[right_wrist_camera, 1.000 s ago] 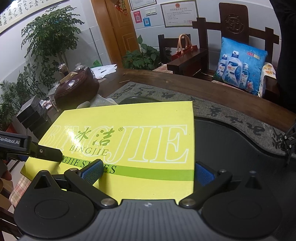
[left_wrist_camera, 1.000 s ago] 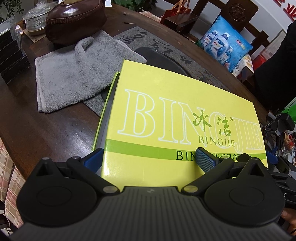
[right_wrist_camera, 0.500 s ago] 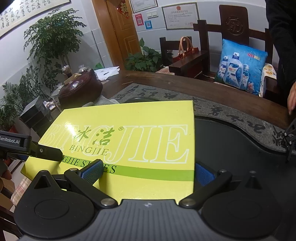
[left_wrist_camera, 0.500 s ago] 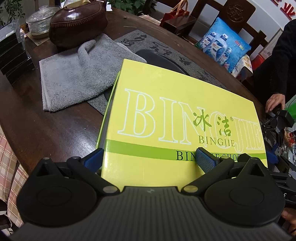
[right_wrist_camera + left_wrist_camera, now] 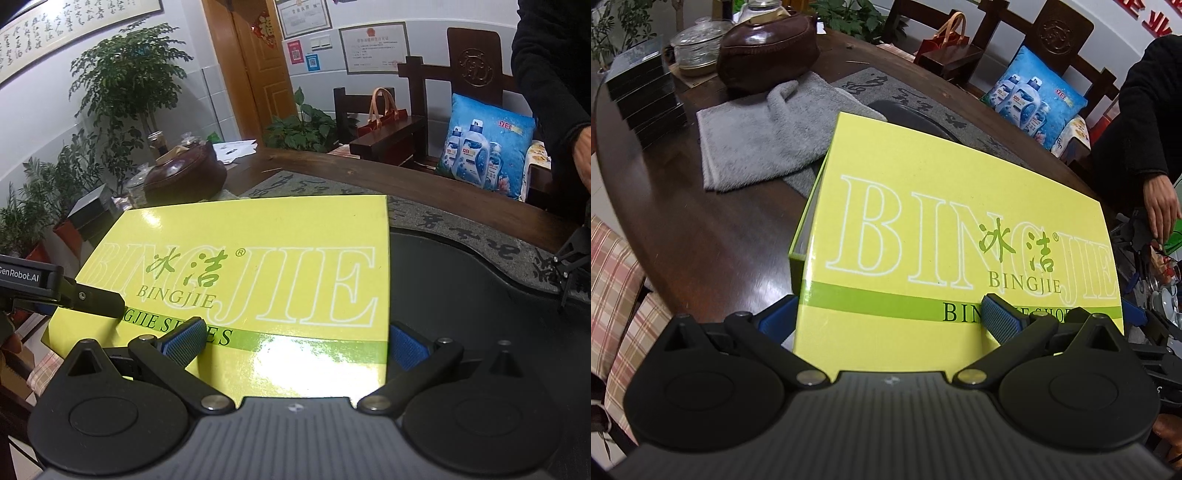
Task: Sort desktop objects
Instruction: 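Carry the held lid over the open green box with both grippers, then lower the yellow lid onto the green box rim with both grippers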
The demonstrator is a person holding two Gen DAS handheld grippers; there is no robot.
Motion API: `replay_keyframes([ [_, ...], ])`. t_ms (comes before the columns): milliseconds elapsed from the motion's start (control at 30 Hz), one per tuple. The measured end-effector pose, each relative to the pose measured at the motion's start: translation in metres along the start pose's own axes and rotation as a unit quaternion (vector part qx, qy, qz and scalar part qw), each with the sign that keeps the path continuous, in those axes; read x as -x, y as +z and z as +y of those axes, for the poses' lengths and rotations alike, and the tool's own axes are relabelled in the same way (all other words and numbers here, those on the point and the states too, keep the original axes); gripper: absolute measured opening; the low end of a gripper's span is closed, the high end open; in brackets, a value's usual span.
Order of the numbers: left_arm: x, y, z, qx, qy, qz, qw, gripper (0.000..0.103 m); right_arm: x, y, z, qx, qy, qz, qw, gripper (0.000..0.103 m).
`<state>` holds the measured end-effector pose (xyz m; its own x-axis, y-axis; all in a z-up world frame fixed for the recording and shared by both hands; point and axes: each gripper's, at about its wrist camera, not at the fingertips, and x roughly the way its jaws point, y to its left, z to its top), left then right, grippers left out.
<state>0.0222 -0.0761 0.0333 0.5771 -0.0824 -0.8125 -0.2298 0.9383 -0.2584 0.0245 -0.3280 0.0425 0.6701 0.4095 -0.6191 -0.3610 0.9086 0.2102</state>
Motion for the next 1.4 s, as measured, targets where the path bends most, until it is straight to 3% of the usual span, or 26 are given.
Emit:
replay_keyframes([
  [433,0.033,-0.057,-0.001,0.017,0.007,0.004,0.9998,0.103,0.043,-0.040,0.012,0.023,0.015,0.001,1.000,0.103],
  [767,0.034,-0.072,0.008,-0.009,-0.007,0.027,0.9996,0.103,0.061,-0.066,0.025,0.007,-0.007,0.008,1.000,0.103],
  [1400,0.033,-0.103,0.064,-0.041,-0.032,0.081,0.9954,0.103,0.068,-0.119,0.085,-0.032,-0.049,0.041,0.997,0.103],
])
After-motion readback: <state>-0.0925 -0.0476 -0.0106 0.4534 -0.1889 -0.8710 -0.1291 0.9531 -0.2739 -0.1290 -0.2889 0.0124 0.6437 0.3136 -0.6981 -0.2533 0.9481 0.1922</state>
